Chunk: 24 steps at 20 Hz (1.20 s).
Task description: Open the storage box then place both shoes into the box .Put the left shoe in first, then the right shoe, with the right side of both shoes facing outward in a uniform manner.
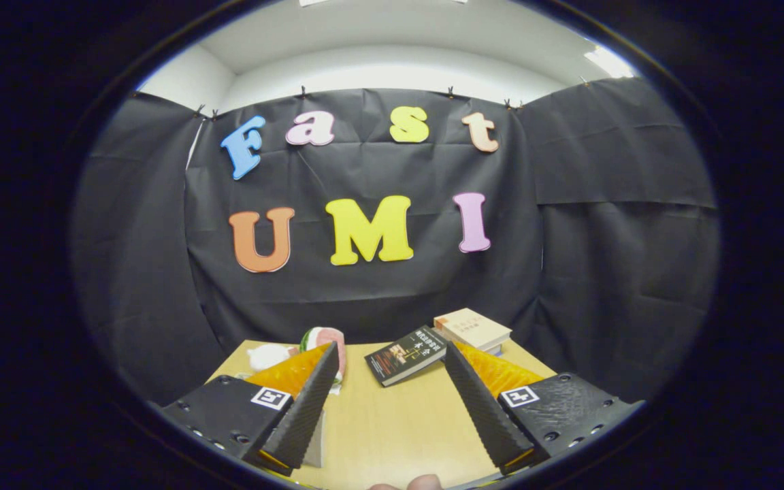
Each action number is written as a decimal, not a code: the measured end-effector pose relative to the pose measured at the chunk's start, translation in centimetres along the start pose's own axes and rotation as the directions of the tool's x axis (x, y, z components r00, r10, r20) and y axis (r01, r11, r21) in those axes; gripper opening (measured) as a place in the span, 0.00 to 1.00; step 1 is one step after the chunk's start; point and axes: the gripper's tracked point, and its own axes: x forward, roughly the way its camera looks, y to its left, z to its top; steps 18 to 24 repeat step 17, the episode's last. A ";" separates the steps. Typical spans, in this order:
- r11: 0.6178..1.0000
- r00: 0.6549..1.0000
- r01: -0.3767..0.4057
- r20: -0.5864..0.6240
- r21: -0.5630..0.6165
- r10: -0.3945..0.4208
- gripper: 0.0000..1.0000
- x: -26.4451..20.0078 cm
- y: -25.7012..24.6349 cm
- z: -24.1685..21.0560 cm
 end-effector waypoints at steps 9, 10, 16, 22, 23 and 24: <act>0.999 0.999 -0.038 0.004 -0.005 0.038 0.96 0.4 2.4 0.0; 0.999 0.999 -0.041 0.013 -0.010 0.041 0.96 0.3 2.7 0.3; 0.999 0.999 -0.039 0.027 -0.018 0.040 0.96 0.0 3.1 0.4; 0.999 0.999 -0.038 0.026 -0.014 0.038 0.96 0.0 3.2 0.4; 0.999 0.999 -0.038 0.026 -0.014 0.038 0.96 0.0 3.2 0.4; 0.999 0.999 -0.038 0.026 -0.014 0.038 0.96 0.0 3.2 0.4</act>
